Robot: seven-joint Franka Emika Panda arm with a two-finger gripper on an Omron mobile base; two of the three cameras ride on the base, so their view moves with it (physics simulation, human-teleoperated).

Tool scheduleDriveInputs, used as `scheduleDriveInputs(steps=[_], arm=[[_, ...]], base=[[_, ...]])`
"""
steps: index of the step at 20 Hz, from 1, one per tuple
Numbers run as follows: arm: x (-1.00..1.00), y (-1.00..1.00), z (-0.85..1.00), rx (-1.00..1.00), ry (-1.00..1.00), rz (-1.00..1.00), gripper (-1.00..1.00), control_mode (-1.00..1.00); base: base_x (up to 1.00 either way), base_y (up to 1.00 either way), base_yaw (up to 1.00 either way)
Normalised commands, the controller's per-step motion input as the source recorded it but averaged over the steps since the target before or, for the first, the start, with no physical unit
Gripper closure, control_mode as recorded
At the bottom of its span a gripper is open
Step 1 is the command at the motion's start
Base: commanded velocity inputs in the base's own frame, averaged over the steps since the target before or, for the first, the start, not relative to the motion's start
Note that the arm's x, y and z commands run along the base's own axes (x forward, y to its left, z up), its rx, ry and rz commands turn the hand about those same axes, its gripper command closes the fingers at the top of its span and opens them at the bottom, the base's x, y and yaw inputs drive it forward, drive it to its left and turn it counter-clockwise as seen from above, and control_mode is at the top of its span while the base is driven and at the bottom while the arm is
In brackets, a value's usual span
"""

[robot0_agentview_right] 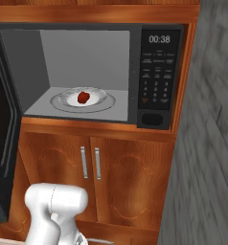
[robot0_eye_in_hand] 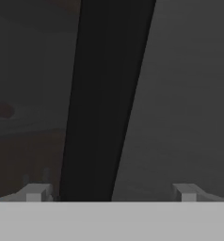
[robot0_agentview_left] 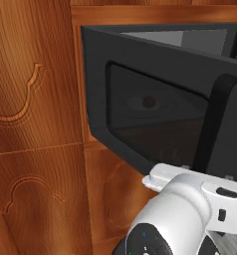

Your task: Pick the bell pepper from the counter and place it in the microwave. Then turn on the microwave.

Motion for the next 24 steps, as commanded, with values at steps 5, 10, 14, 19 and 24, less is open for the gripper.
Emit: scheduleDriveInputs(steps=[5,10,14,19,24], arm=[[0.19,-0.29,-0.02,-0.01,0.00,0.03,-1.00,-1.00],[0.23,-0.34,-0.04,-0.01,0.00,0.03,-1.00,-1.00],[0.24,-0.35,-0.04,0.00,0.00,0.03,-1.00,-1.00],[0.23,-0.34,-0.04,0.00,0.00,0.03,-1.00,-1.00],[0.21,-0.35,-0.04,0.00,0.00,0.04,-1.00,-1.00]], base=[[0.00,0.00,0.00],[0.00,0.00,0.00],[0.00,0.00,0.00],[0.00,0.00,0.00],[0.00,0.00,0.00]])
